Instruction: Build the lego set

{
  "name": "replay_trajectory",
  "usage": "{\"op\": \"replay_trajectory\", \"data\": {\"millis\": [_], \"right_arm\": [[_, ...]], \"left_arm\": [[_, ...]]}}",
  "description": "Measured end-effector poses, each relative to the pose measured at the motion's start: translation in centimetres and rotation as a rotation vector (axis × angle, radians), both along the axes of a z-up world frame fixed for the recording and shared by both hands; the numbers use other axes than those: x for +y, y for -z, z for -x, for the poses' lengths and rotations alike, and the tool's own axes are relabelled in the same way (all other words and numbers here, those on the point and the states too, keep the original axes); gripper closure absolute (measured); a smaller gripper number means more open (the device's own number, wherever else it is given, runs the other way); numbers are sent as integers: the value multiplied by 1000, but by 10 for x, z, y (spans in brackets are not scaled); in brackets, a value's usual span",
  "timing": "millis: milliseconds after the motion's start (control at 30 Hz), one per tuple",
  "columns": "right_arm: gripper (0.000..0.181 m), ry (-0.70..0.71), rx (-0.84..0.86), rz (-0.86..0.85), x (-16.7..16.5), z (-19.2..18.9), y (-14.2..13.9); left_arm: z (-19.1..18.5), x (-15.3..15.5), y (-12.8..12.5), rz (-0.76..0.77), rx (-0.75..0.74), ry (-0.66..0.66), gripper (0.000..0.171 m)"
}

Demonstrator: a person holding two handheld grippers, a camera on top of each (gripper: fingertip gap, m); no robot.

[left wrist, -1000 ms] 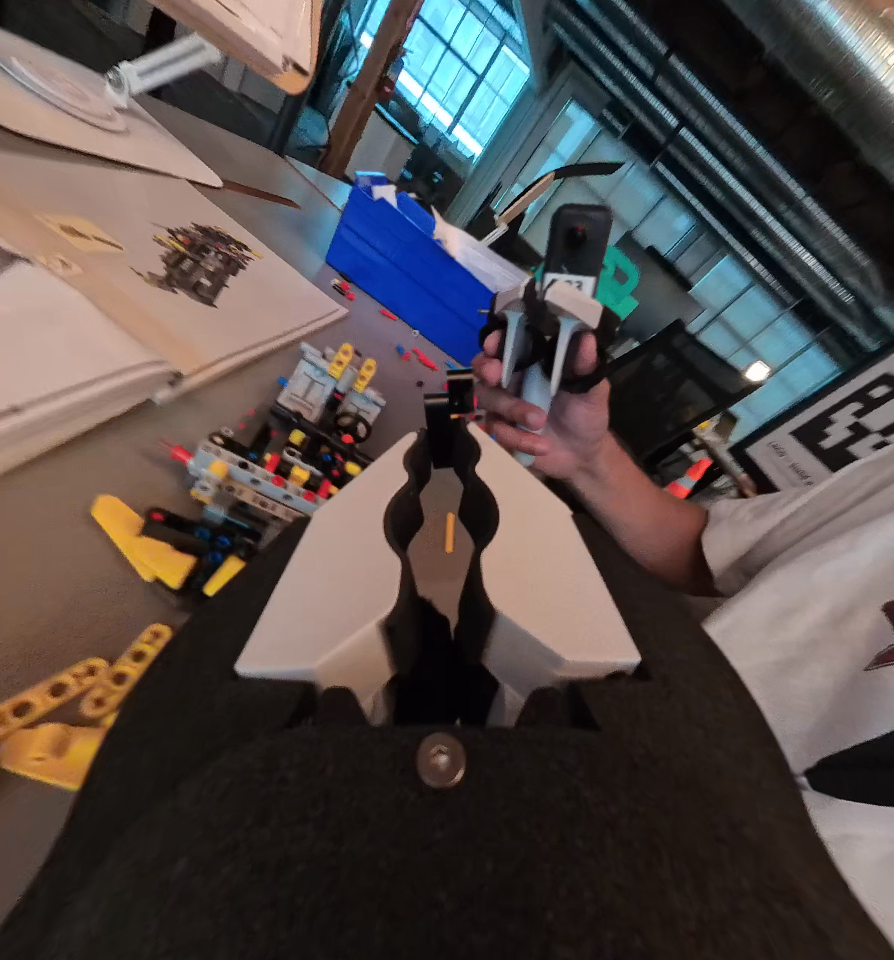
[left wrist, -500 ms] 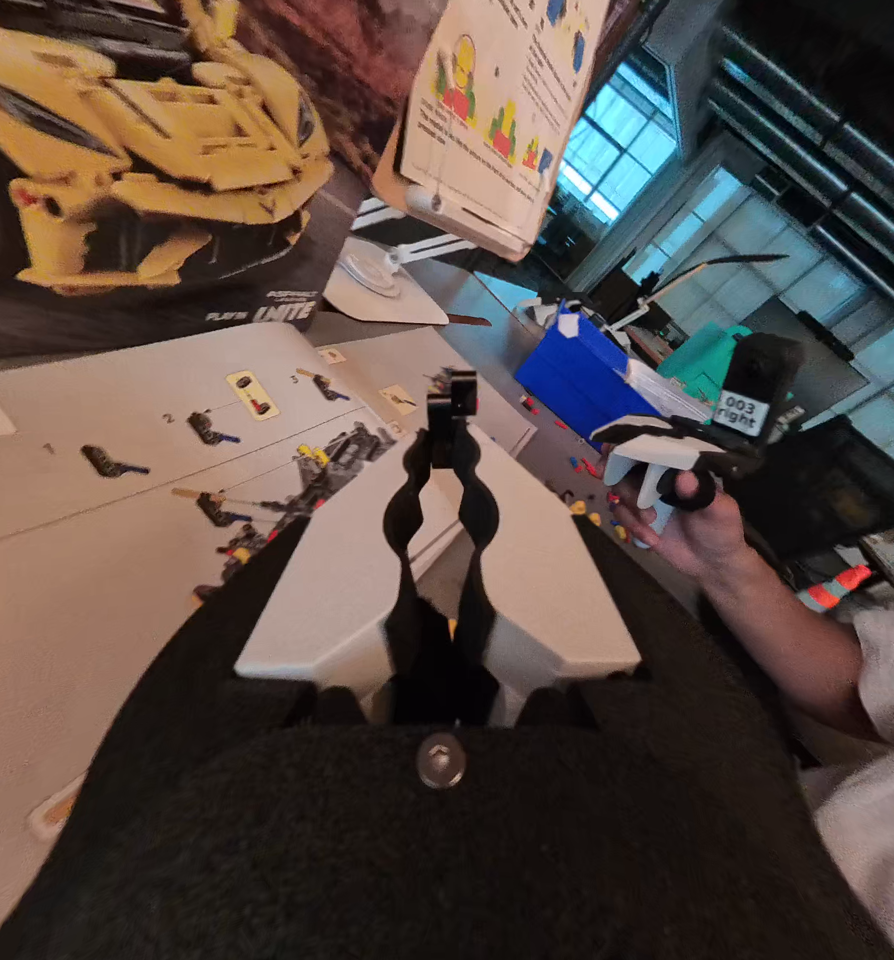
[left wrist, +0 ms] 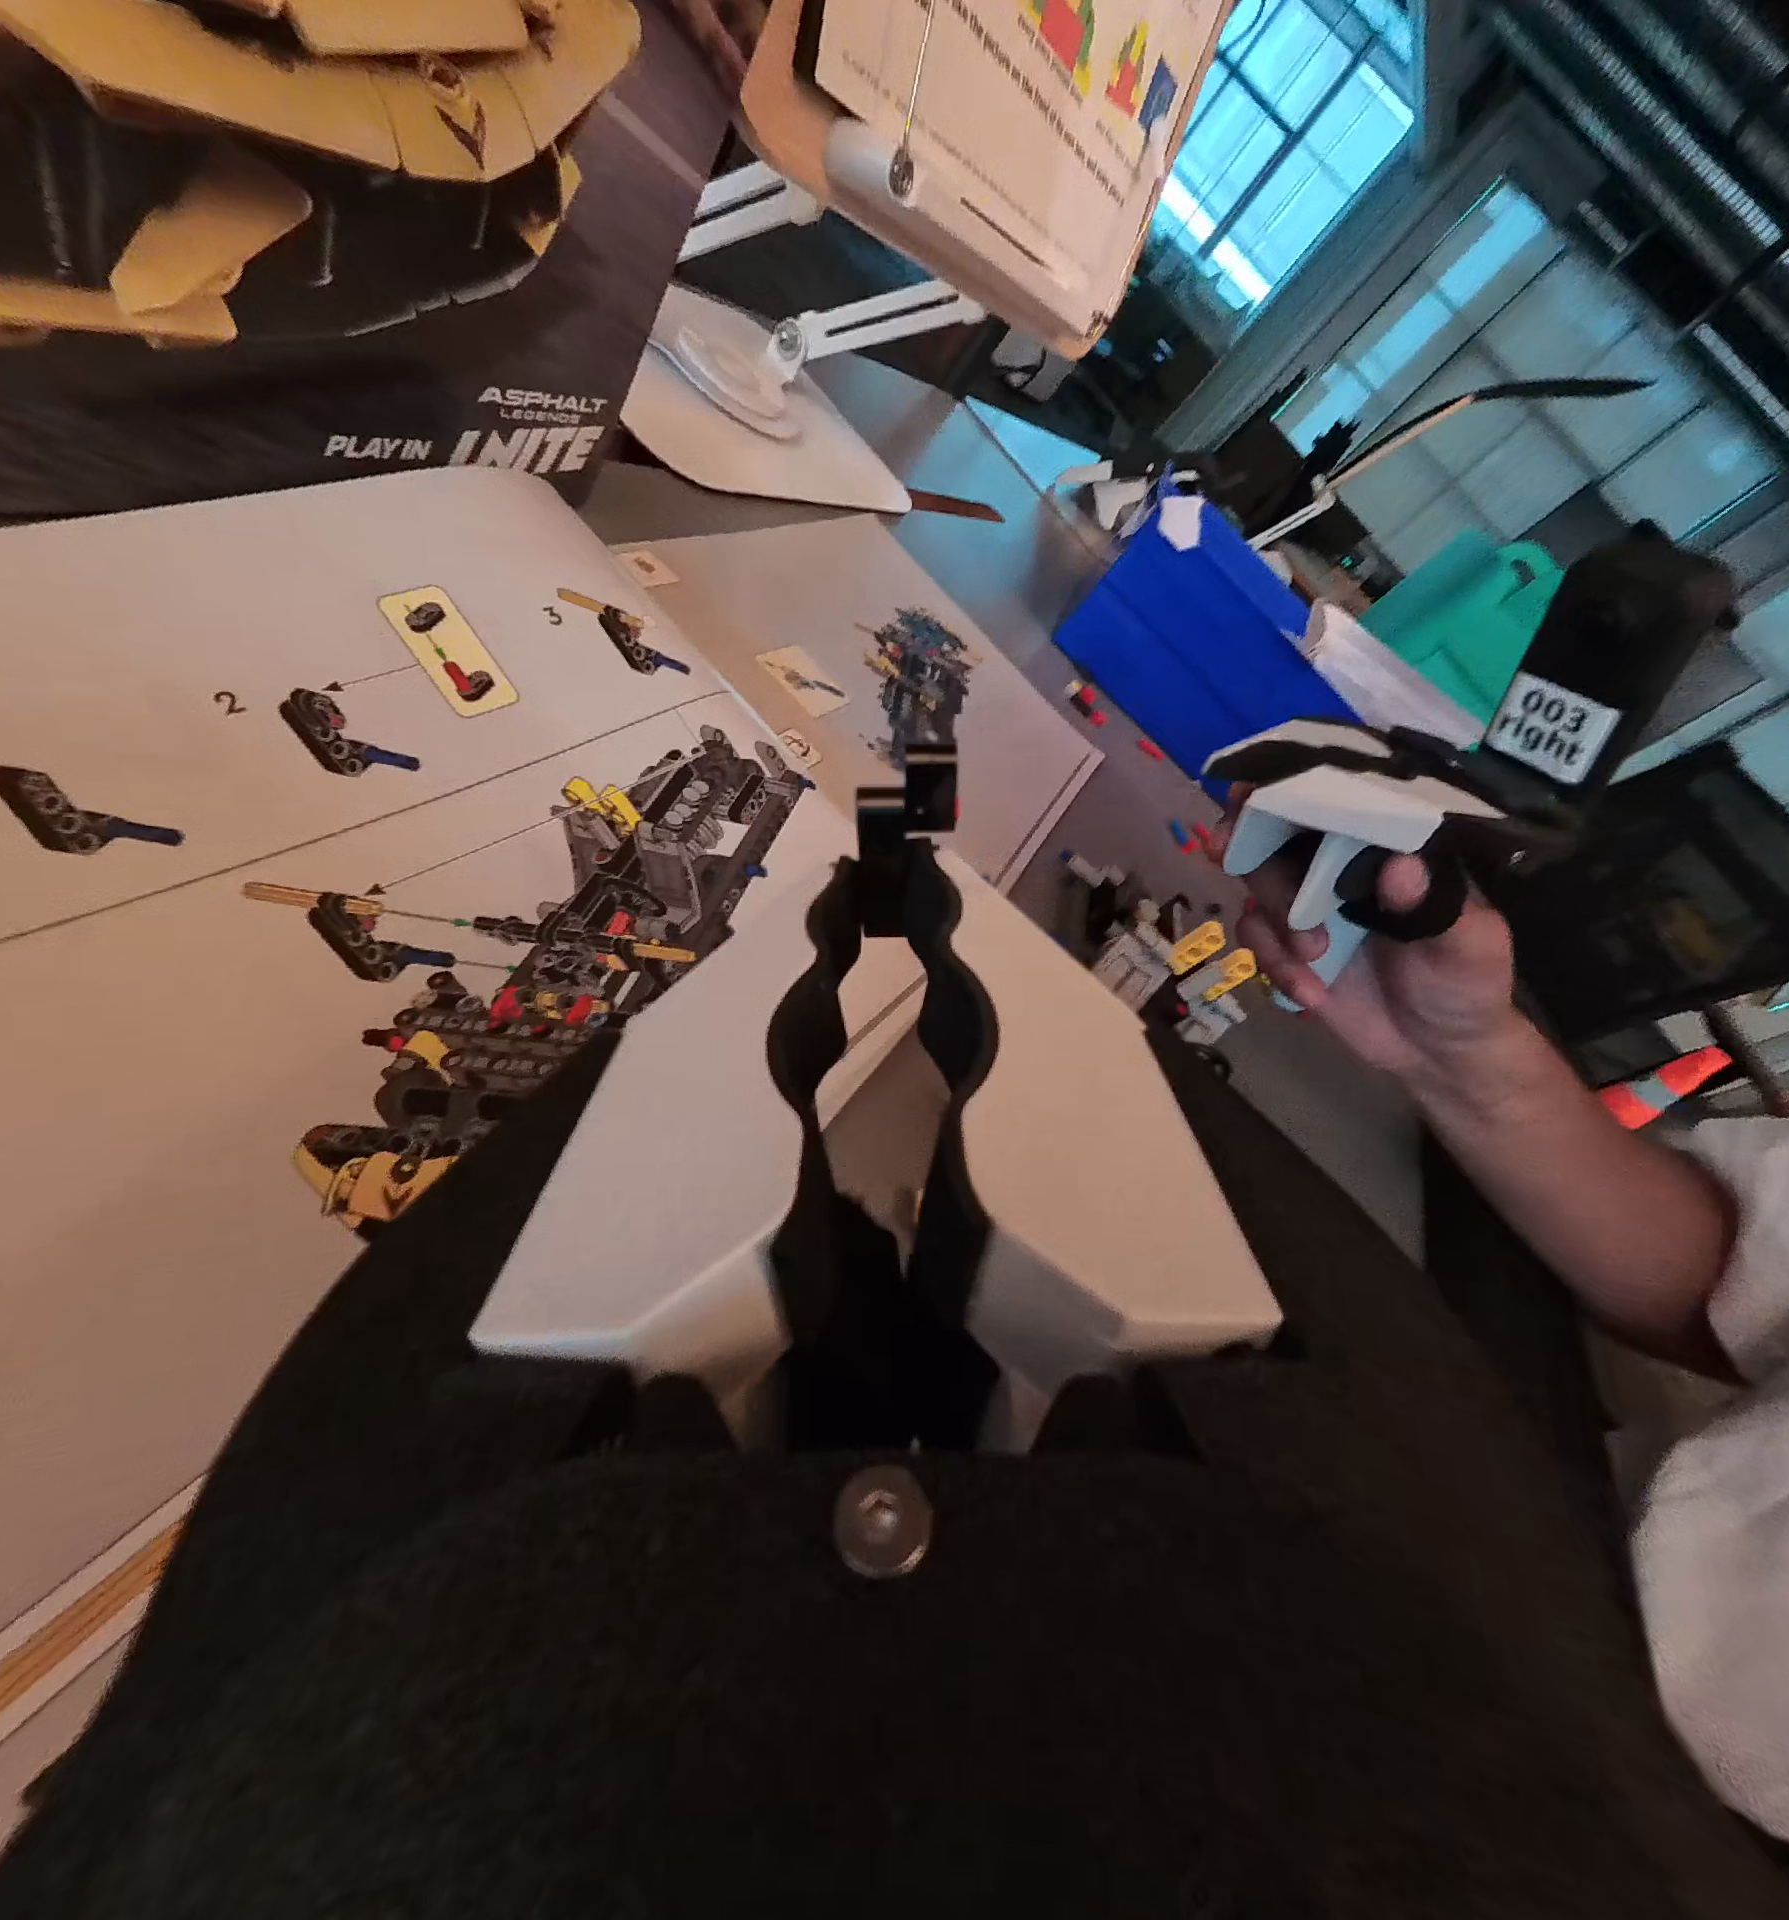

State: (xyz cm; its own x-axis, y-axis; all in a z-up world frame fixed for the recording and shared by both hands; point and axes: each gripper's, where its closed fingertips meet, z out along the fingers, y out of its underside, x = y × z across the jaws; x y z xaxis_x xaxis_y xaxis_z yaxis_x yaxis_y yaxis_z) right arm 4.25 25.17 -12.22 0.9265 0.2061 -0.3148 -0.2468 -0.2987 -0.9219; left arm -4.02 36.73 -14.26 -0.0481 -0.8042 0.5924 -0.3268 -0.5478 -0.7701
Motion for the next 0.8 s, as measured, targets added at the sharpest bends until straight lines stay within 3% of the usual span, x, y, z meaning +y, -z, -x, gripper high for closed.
{"op": "replay_trajectory", "data": {"millis": [267, 400, 533, 600, 667, 800], "right_arm": [[163, -26, -44, -92, -4, 6, -16], [160, -142, -150, -158, -9, 25, -25], [161, -326, -205, -287, -36, 52, -52], [161, -492, -153, -184, -64, 71, -39], [157, -601, -140, 11, -97, 84, -5], [161, -619, -354, 212, -142, 89, 64]], "left_arm": [[-1, -8, -2, -65, 12, 7, 167], [-2, -15, -4, -83, 7, 23, 167], [-2, -19, -3, -100, 10, 33, 166], [-2, -19, -4, -104, 11, 27, 166], [-2, -20, -6, -111, 4, 22, 166], [-3, -26, -12, -144, -5, 29, 167]]}}
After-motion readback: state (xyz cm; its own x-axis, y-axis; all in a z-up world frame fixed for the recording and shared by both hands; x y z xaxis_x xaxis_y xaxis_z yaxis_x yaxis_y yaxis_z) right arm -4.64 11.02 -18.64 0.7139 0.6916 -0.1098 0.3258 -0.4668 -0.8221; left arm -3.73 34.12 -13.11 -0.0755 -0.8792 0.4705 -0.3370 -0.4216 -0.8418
